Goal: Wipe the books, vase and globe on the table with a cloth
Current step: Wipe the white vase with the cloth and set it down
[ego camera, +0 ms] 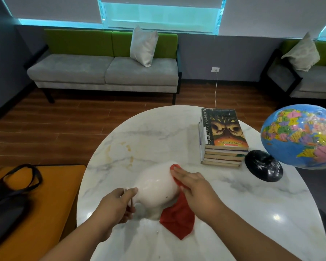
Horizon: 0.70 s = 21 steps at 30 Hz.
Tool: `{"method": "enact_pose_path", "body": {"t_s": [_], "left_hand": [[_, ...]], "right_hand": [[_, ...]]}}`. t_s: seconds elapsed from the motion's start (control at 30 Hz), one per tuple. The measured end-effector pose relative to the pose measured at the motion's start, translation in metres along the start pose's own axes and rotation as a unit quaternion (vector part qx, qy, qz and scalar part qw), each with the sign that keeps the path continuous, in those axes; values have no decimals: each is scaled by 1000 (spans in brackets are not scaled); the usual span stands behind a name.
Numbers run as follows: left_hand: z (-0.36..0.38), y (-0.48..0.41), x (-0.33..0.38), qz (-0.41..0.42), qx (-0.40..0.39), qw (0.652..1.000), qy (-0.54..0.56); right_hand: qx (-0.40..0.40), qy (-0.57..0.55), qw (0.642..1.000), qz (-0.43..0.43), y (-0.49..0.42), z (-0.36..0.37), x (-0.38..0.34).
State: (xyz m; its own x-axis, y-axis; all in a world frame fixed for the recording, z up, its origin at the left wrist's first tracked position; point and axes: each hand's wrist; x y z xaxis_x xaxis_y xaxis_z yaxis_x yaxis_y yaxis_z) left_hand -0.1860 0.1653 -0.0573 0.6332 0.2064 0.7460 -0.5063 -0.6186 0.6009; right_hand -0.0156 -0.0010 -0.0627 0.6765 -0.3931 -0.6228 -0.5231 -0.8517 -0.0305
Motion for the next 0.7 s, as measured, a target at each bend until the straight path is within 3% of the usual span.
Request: {"method": "enact_pose_path", "body": {"t_s": [0.1,0.27,0.43,0.6,0.7], "left_hand": [[4,-2,1,25,20,999,-12],[6,-3,1,-8,-2,1000,8],[2,-2,5,-58,-25,997,51],[2,-1,3,-68,-31,995,65],[2,-2,4,-70,-34,994,73]], "right_hand": [[18,8,999,45,-5,-3,2],[-35,4,999,-27,-2,5,-17],[16,-7,999,46,-5,0,5],[-25,-20,999,-35,6,12,-13],[10,-22,1000,11,1,8,6]]}}
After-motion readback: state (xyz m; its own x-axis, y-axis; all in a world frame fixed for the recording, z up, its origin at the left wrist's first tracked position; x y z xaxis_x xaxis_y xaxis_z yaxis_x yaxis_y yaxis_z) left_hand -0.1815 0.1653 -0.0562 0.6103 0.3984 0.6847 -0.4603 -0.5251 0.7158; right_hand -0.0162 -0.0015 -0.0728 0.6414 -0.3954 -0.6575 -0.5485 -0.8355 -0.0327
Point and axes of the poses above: each hand's wrist, its own y-axis away from the middle knuckle, its own z-axis out of the palm, x = y × z, and after that the axes turned 1 degree about -y, right-handed
